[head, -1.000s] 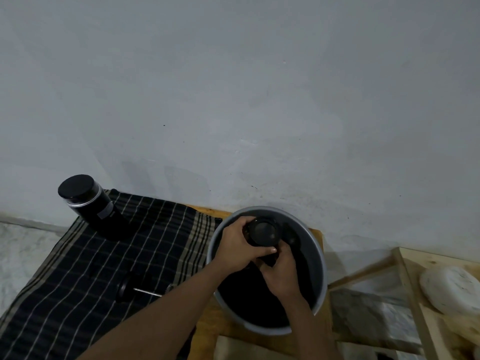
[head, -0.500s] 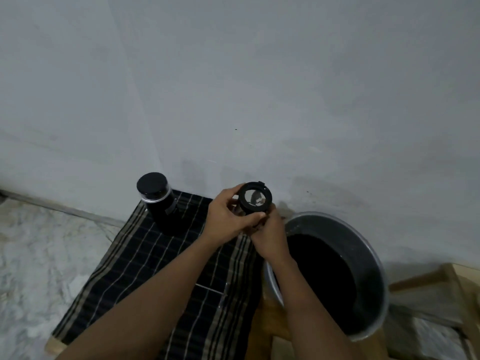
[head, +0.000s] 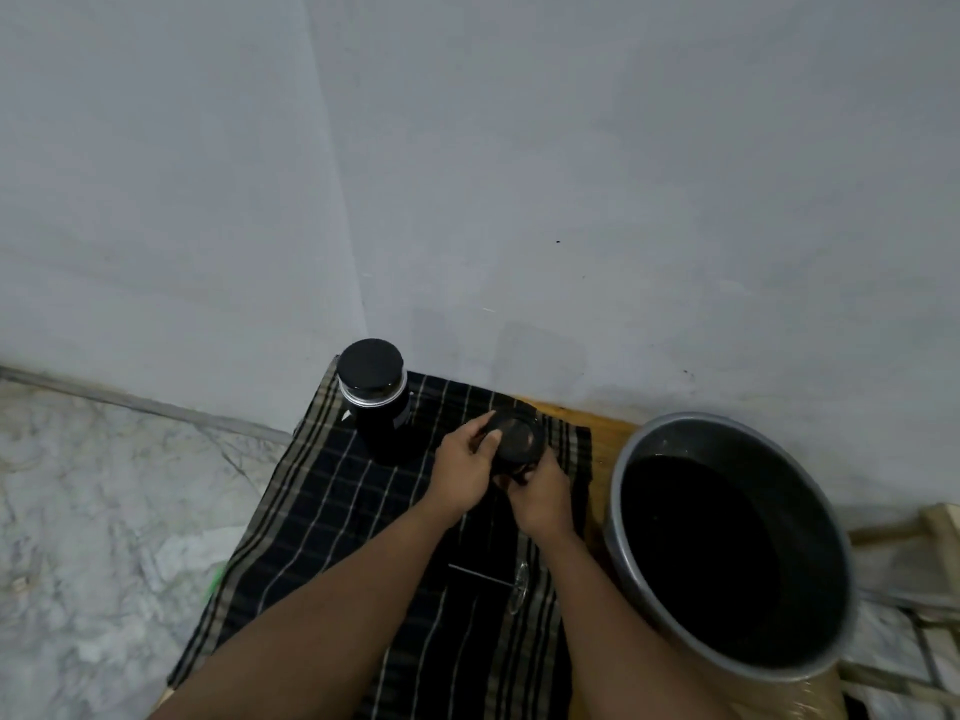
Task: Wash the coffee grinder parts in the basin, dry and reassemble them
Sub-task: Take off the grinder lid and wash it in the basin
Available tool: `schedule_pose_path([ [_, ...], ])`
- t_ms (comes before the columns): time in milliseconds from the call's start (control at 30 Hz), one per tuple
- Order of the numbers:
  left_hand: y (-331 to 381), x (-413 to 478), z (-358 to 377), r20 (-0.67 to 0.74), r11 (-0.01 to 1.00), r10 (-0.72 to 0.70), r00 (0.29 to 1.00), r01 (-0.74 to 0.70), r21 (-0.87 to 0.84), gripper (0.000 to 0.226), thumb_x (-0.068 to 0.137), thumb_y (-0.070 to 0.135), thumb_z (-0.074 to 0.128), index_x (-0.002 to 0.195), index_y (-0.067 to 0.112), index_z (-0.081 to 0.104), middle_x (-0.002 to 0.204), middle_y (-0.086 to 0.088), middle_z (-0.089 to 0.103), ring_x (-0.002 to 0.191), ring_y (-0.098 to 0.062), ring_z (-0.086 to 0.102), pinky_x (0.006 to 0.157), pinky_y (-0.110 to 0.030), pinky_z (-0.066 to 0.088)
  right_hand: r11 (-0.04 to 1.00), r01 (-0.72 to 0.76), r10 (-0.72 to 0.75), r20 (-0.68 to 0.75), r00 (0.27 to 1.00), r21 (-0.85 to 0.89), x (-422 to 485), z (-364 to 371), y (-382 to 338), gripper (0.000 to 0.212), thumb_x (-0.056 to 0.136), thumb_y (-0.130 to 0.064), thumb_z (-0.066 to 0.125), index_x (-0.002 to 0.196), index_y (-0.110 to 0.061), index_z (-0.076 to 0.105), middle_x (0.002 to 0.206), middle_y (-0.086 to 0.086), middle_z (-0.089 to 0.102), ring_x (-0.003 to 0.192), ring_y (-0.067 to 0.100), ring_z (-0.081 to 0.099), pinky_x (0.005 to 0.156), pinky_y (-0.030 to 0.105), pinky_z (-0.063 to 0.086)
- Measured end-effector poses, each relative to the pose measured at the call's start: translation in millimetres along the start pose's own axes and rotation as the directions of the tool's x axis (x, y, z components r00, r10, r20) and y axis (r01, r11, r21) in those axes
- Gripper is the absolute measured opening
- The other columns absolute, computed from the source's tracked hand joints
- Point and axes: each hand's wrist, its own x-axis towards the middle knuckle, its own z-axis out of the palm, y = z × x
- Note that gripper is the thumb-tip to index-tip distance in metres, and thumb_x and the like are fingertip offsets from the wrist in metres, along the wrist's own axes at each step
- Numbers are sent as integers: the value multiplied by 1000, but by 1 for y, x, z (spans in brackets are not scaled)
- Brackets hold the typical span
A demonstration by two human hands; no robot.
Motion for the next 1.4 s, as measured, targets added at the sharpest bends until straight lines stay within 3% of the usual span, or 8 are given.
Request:
schedule_pose_path([
  [200, 13, -9, -12, -12, 998, -59, 998, 59, 17, 39, 102, 30, 61, 138, 16, 59, 115, 3, 66, 113, -15, 63, 99, -29, 50, 992, -58, 62, 27, 998, -110, 2, -9, -9, 55, 91, 7, 58, 141, -11, 49, 127, 8, 64, 118, 26, 61, 83, 23, 42],
  [433, -3, -51, -66, -312, 978, -157, 937, 191, 81, 33, 89, 46, 72, 75, 18, 61, 68, 1, 67, 68, -18, 65, 72, -36, 56, 987, 116, -143, -265, 954, -112, 7, -40, -77, 35, 98, 0, 50, 130, -6, 59, 127, 12, 64, 116, 25, 61, 93, 24, 41],
  [533, 4, -62, -94, -471, 994, -64, 880, 100, 51, 41, 80, 43, 83, 81, 18, 50, 75, 0, 62, 72, -20, 62, 59, -28, 45, 955, 261, -275, -88, 958, -137, 7, -30, -127, 31, 102, -14, 53, 132, -11, 58, 131, 5, 60, 109, 13, 56, 92, 23, 43],
  [633, 13, -53, -120, -542, 988, 122, 831, -50, 145, 62, 66, 50, 90, 104, 23, 49, 102, 5, 56, 94, -15, 56, 77, -26, 47, 909, 385, -375, 89, 923, -159, 0, -8, -167, 30, 100, -24, 59, 129, -15, 62, 126, 4, 64, 101, 11, 59, 87, 23, 45],
  [800, 36, -33, -145, -229, 966, 254, 940, -234, 110, 112, 69, 34, 94, 159, 25, 28, 140, 13, 50, 125, -3, 52, 105, -25, 45, 818, 477, -399, 280, 873, -322, -20, 25, -204, 53, 87, -49, 70, 133, -25, 61, 127, -4, 59, 110, 15, 59, 93, 33, 51],
  [933, 42, -24, -146, -252, 962, 275, 928, -267, 64, 76, 71, 12, 90, 132, 37, 53, 123, 10, 67, 111, -9, 67, 96, -36, 58, 716, 486, -402, 274, 874, -501, -23, 38, -213, 56, 80, -49, 74, 128, -24, 63, 121, -1, 61, 104, 19, 62, 83, 35, 55],
  [1233, 31, -21, -124, -390, 940, 340, 856, -303, 156, 80, 58, 51, 82, 125, 26, 47, 115, 7, 61, 107, -16, 61, 87, -46, 56, 570, 453, -352, 294, 889, -685, -30, 47, -236, 24, 75, -33, 70, 85, -14, 57, 79, 2, 60, 67, 21, 58, 48, 29, 41],
  [1400, 28, -18, -125, -364, 949, 311, 878, -265, 171, 93, 56, 63, 86, 130, 28, 42, 123, 7, 56, 117, -20, 57, 96, -46, 53, 743, 346, -203, 299, 932, -573, -21, 38, -248, 56, 69, -36, 88, 109, -8, 61, 104, 6, 65, 92, 26, 67, 82, 42, 59],
])
